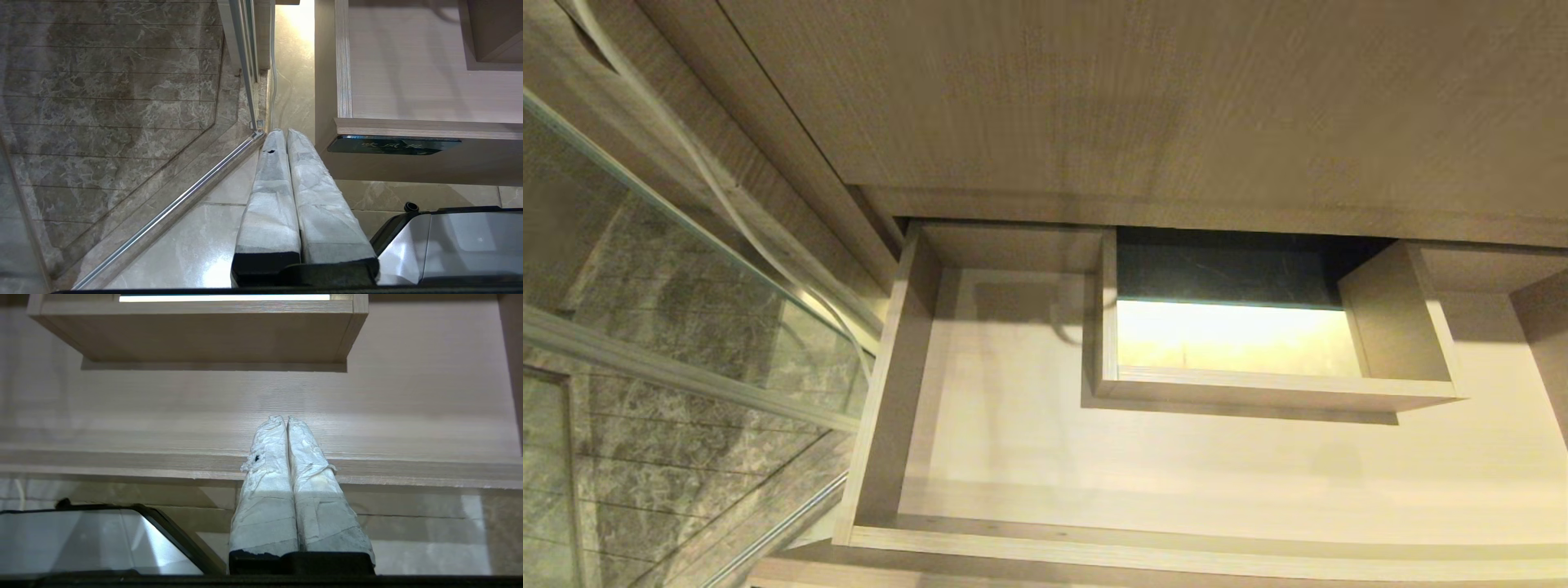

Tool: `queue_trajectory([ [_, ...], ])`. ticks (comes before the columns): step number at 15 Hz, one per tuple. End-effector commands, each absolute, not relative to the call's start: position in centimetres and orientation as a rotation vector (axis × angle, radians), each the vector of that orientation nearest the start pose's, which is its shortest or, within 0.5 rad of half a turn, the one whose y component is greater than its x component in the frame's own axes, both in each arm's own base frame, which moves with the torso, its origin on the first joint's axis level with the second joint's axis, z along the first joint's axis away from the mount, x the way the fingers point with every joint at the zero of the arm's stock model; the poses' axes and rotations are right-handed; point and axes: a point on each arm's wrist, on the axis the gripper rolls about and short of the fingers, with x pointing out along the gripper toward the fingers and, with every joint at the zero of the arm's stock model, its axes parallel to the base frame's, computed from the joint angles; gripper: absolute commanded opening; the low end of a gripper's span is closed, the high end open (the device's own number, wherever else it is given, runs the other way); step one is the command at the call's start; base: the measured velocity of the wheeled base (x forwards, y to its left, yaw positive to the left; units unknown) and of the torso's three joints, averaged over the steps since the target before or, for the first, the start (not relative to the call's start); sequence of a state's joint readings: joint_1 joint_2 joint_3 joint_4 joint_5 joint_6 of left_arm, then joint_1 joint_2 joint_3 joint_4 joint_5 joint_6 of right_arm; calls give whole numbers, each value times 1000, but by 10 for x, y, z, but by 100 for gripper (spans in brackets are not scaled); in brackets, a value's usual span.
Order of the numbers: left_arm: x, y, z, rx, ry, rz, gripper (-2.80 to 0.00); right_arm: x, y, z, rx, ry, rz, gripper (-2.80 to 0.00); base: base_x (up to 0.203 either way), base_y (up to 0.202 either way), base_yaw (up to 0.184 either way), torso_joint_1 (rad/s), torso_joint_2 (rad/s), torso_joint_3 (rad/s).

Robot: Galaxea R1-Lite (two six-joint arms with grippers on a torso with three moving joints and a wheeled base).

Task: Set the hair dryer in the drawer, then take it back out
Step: Pick up the hairdryer

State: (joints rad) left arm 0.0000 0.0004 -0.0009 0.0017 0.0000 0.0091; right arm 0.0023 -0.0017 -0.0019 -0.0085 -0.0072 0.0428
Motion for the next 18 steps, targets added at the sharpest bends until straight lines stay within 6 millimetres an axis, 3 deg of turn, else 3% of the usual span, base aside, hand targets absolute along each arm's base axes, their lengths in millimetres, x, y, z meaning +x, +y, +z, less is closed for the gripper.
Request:
queue_trajectory([
  [1, -23, 0, 75, 9, 1, 0, -280, -23, 0, 76, 49, -6, -4, -280, 0, 0, 0, 0, 0, 0],
  [18, -23, 0, 75, 20, 5, 0, -280, -23, 0, 76, 45, -6, -8, -280, 0, 0, 0, 12, -15, -5],
])
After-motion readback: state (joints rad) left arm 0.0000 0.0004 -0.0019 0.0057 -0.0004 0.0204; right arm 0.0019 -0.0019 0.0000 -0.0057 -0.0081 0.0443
